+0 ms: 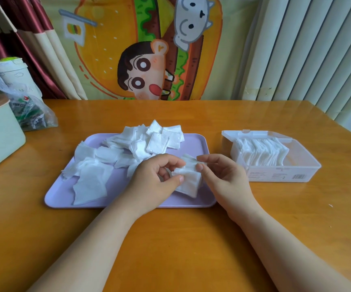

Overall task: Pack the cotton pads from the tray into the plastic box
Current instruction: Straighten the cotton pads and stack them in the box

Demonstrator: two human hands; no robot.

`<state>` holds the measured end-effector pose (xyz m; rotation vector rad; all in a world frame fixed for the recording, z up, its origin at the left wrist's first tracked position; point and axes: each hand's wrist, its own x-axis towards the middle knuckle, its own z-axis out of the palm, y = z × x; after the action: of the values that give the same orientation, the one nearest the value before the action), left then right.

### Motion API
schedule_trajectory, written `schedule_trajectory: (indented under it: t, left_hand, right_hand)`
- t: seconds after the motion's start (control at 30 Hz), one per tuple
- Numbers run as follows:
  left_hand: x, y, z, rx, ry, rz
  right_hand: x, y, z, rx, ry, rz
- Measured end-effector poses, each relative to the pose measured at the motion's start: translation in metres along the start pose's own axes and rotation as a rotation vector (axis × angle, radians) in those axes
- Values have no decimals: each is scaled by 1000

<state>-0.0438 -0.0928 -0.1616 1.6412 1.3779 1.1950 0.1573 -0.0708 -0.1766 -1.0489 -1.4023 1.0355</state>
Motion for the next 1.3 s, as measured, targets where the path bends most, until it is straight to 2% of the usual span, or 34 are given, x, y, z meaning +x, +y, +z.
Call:
schedule_trajectory:
  t: [0.23,0.47,0.63,0.73,0.9,1.03,1.13,1.3]
  left_hand:
    - [1,-3,2,30,53,60]
    - [2,-5,1,-28,73,26]
    - [1,-5,4,-8,114,-1]
    - [0,-5,4,21,96,59]
    - [-3,-5,1,222,-13,125]
    - [-1,-10,2,211,-88,48]
    - [-2,-10,0,238,-74,15]
    - [-3,-7,4,280,-88,-25]
  right_hand:
    - [1,-2,-2,165,15,70]
    - [0,-3,-2,81,11,40]
    - [-4,-9,-2,-90,-174,5]
    - [-5,-3,1,-281,-175,-50]
    - [-5,-5,-2,-334,-200,-155]
    - [-8,-4,3,-404,-274,-94]
    - [-10,-5,3,-448,-313,-11]
    - [-14,-11,11,-713,-392,-112]
